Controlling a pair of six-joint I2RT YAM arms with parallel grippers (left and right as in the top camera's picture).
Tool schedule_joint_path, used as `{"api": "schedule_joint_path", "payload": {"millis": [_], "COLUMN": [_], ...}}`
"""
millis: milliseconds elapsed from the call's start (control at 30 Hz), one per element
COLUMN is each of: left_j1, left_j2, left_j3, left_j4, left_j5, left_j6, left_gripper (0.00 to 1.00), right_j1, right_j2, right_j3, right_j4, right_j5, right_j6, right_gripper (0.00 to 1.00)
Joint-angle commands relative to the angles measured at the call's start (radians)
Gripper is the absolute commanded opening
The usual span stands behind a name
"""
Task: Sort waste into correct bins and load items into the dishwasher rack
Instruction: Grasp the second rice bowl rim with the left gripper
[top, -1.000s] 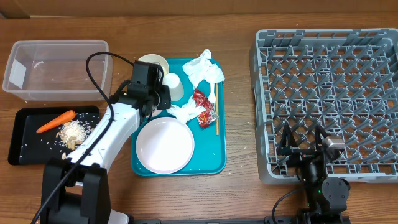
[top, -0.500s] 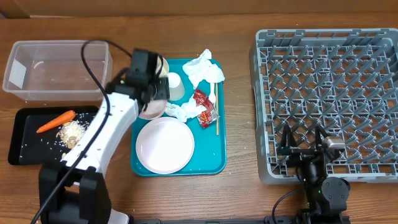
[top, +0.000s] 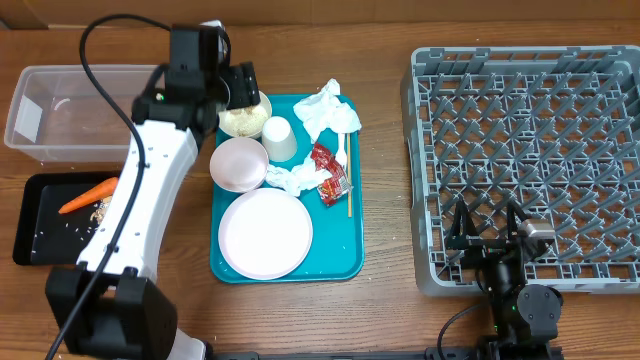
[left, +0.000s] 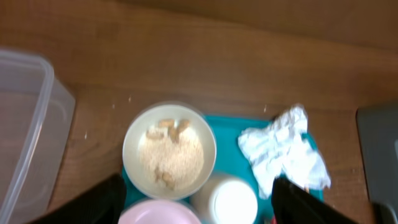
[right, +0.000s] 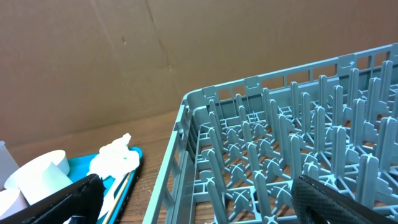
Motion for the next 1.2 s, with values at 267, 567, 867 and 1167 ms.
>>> {"api": "schedule_joint_path", "payload": {"millis": [267, 567, 867, 1167], "left_j1": [0.014, -0.021, -0.082, -0.082], "left_j2": [0.473, 0.665, 0.751, 0.769], "left_j3": [0.674, 0.674, 0.674, 0.676], "left_j4": [-0.495, -0.395, -0.346, -0.341], "left_j5": [0.17, 0.18, 0.043, -0.033], "left_j6": [0.089, -0.003, -0.096, -0.114], "left_gripper": [0.89, 0.86, 0.77, 0.45], "right_j1": [-0.002, -0.002, -0.002, -0.002], "right_j2": [-0.009, -0.009, -0.009, -0.009], "right_j3": [-0.01, -0.01, -0.01, -0.01], "right_j4": [0.006, 0.006, 0.006, 0.006], "right_j5": [0.01, 0.01, 0.01, 0.01], "right_j6": [-0.008, -0.008, -0.008, -0.008], "right_gripper": [1.0, 1.0, 1.0, 1.0]}}
